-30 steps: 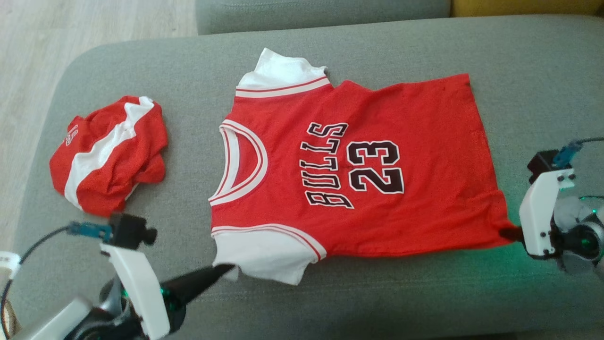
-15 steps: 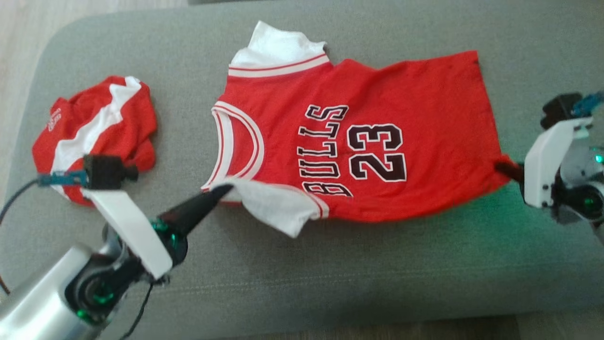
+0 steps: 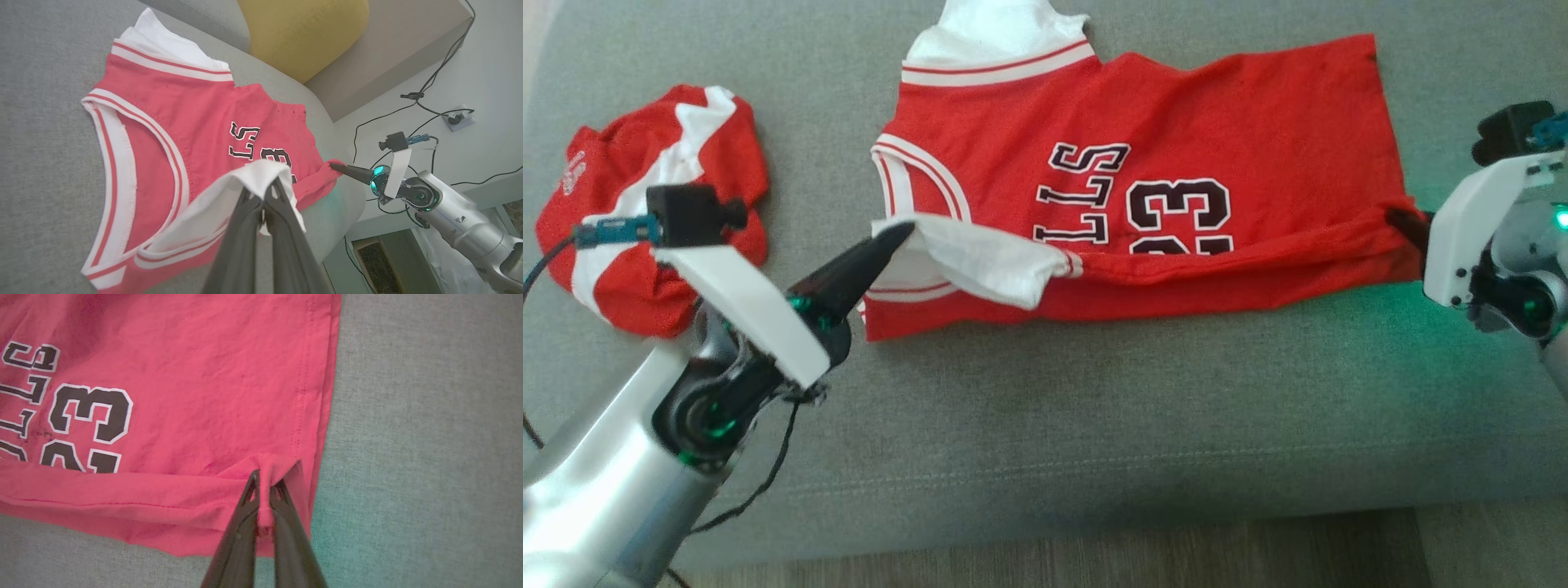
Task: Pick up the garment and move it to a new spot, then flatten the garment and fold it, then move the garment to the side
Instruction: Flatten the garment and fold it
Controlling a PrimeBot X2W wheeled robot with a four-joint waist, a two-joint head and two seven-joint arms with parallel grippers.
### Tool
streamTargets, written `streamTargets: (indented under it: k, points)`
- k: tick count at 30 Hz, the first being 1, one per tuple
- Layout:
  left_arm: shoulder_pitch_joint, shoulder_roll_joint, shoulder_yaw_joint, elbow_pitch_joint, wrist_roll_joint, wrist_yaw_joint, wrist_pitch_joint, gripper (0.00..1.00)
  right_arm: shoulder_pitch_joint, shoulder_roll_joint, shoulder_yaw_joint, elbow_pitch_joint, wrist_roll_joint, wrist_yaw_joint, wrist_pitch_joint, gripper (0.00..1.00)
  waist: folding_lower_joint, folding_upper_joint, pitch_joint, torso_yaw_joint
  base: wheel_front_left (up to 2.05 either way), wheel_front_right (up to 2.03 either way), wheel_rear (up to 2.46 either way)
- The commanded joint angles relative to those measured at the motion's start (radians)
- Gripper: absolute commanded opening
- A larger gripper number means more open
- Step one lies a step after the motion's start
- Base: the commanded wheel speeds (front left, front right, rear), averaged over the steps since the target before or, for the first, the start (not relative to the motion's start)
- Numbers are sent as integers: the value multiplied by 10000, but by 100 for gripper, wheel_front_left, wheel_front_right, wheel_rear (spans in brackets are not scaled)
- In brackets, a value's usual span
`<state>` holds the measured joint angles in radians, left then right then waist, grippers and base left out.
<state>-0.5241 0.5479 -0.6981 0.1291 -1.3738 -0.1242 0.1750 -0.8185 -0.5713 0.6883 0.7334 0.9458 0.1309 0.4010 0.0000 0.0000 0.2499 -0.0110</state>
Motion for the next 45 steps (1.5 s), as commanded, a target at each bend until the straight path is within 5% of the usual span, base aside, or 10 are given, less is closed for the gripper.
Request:
streamTargets:
  k: [1, 12, 13, 14, 15, 16, 17, 18, 35, 45]
  points:
    - [-649, 209, 487, -123, 101, -54, -123, 0, -209, -81, 38, -115, -100, -2, -156, 0, 0, 0, 92, -18, 0, 0, 0]
    - [-1695, -578, 266, 1675, 604, -57, -362, 0, -793, 383, 359, 729, -65, -2, -764, 0, 0, 0, 640, -99, 0, 0, 0]
    - [-1778, -640, 236, 1827, 659, -58, -394, 0, -841, 420, 363, 820, -42, -2, -819, 7, 0, 0, 682, -100, 0, 0, 0]
    - [-1853, -708, 224, 1978, 695, -59, -444, 0, -899, 452, 357, 893, -40, -2, -944, 67, 0, 0, 719, -99, 0, 0, 0]
    - [-1921, -781, 229, 2131, 719, -59, -514, 0, -943, 502, 325, 984, -1, -2, -1061, 100, 0, 0, 747, -98, 0, 0, 0]
    - [-1991, -847, 250, 2295, 757, -59, -614, 0, -989, 551, 309, 1062, 26, -2, -1168, 100, 0, 0, 775, -97, 0, 0, 0]
    - [-2065, -913, 295, 2474, 809, -44, -758, 38, -1040, 589, 312, 1115, 30, -2, -1288, 100, 0, 0, 803, -95, 0, 0, 0]
    - [-2145, -992, 367, 2663, 867, 9, -956, 100, -1092, 621, 292, 1187, 43, -2, -1423, 100, 0, 0, 832, -91, 0, 0, 0]
    - [-2297, -2161, 1334, 3899, 2070, 421, -4248, 100, -1337, 661, -138, 1736, -524, -2, -5150, 100, 0, 0, 172, 72, 0, 0, 0]
    - [-27, -3791, 4530, 1493, 5460, 1070, -4364, 100, -357, 1120, -2030, 549, -2395, -2, -6620, 100, 0, 0, -664, -38, 0, 0, 0]
